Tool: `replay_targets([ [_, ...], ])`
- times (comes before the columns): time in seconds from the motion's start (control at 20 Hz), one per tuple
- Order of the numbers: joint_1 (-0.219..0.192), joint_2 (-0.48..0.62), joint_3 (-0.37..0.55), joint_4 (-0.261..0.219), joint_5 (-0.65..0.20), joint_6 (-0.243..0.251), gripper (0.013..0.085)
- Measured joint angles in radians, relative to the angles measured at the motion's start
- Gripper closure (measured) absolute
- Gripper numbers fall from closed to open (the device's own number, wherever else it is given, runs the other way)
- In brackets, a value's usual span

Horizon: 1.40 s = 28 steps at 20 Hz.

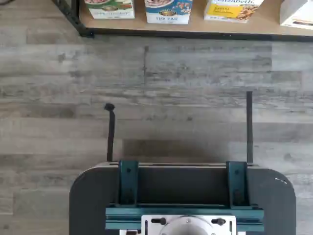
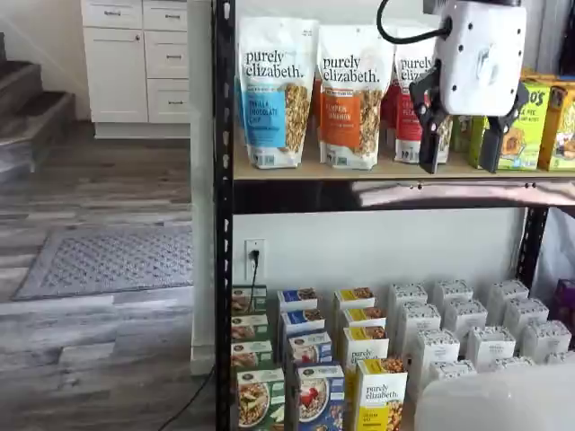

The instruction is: Pick up the blue and white box that is on the bottom shelf, the second box from the left

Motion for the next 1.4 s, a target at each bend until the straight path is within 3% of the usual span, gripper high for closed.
replay_targets([
  [0.2, -0.034, -0.016, 0.015, 0.035, -0.028, -0.020, 0.0130],
  [0.6, -0.036, -0.014, 0.027, 0.026, -0.043, -0.027, 0.0130],
  [1.4, 0.076, -0.003, 0.249, 0.011, -0.256, 0.071, 0.0130],
])
